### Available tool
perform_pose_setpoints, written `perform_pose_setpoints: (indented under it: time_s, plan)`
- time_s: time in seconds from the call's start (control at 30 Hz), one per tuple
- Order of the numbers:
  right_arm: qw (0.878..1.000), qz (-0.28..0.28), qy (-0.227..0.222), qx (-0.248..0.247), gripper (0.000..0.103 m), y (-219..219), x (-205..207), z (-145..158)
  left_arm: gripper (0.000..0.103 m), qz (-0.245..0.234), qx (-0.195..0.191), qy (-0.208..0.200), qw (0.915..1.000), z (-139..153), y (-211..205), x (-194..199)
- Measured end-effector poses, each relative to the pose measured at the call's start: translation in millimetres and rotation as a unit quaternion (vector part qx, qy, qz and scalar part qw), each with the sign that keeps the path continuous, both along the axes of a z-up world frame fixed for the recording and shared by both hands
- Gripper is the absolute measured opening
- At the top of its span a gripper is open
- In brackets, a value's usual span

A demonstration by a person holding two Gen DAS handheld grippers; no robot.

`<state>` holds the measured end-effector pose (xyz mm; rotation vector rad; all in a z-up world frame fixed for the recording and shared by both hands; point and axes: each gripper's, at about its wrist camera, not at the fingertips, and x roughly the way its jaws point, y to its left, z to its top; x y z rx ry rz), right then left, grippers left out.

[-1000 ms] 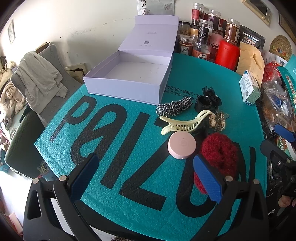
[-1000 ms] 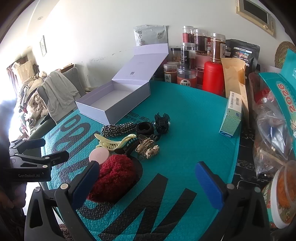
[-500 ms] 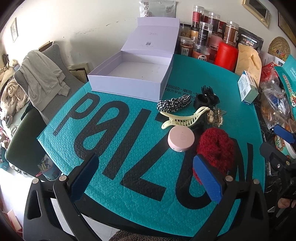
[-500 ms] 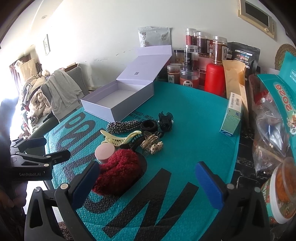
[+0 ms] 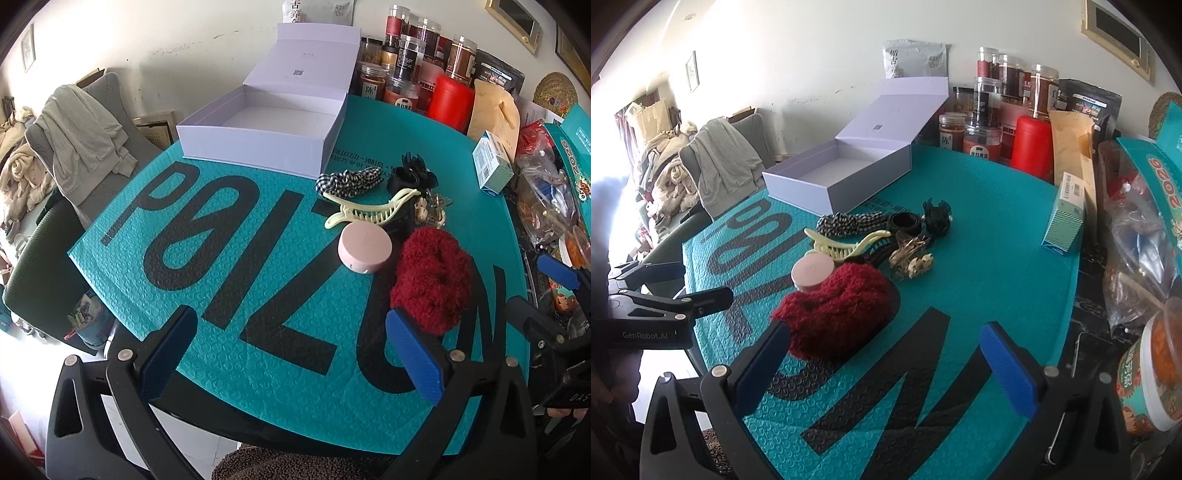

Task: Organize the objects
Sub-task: 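Move both tools toward the pink compact and red scrunchie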

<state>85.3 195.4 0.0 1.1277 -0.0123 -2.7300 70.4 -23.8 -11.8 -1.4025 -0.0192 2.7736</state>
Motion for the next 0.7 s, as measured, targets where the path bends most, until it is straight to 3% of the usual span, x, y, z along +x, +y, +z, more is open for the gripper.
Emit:
perform_pose_setpoints:
  time_s: [0.53, 0.7]
  plan:
    - [0.998, 0.045, -0.049, 0.015, 0.103, -35.7, -38.0, -25.2, 0.102, -0.003, 0.014, -0.023, 0.9996, -11.8, -15.5, -32.4]
    - [0.996, 0.064, -0.062, 0.024, 0.102, -44.3, -51.4, -34.7, 0.102, -0.016, 0.034, -0.030, 0.9988, -16.5, -15.7, -49.0]
